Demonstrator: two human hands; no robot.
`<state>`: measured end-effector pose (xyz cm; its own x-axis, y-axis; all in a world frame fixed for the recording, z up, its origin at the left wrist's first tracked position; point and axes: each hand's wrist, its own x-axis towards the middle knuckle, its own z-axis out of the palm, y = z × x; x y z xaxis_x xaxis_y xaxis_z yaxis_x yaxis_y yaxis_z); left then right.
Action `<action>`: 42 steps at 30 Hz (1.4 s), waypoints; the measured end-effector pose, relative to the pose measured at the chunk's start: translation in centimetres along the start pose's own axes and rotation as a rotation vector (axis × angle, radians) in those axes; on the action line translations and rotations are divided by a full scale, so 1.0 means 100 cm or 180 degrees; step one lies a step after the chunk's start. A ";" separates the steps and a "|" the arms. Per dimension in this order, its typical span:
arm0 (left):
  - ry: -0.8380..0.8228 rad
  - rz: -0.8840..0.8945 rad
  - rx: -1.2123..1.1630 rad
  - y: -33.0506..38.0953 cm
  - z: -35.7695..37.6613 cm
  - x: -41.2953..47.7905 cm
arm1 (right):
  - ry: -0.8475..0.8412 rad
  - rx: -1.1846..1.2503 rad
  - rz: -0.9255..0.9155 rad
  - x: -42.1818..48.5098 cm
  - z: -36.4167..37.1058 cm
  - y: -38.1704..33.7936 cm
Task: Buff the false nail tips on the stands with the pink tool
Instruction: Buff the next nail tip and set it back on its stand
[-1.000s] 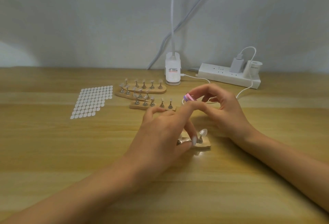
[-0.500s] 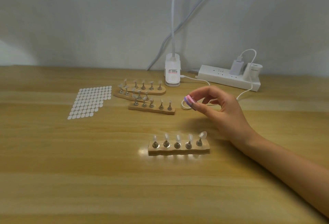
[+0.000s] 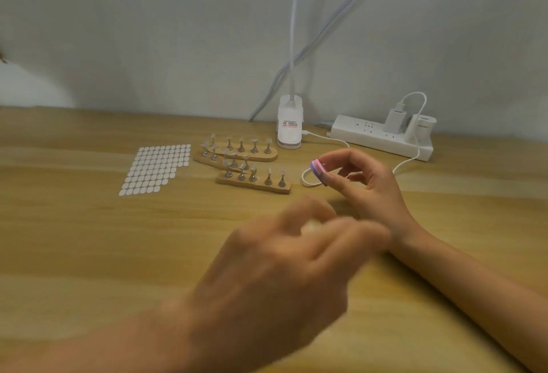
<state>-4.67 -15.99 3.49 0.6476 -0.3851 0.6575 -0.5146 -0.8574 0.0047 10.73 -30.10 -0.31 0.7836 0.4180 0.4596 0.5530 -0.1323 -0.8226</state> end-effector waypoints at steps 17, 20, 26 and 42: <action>-0.0889 -0.1148 -0.0488 -0.017 0.039 0.019 | 0.0262 0.0482 0.0317 0.003 -0.005 0.005; -0.0684 -0.0732 -0.0191 -0.010 0.039 0.018 | 0.0227 0.0423 0.0329 0.003 -0.004 0.005; 0.0020 -0.0962 -0.1791 -0.030 0.019 0.019 | 0.0090 0.0289 0.0043 0.001 -0.002 0.002; 0.0172 -0.2063 -0.2947 -0.091 0.043 -0.006 | -0.0377 -0.0999 -0.1419 -0.004 0.008 -0.006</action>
<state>2.08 -9.46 -0.17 0.9301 0.0748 0.3597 -0.3233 -0.2986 0.8979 9.89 -29.43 -0.28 0.4275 0.5905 0.6845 0.8956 -0.1735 -0.4097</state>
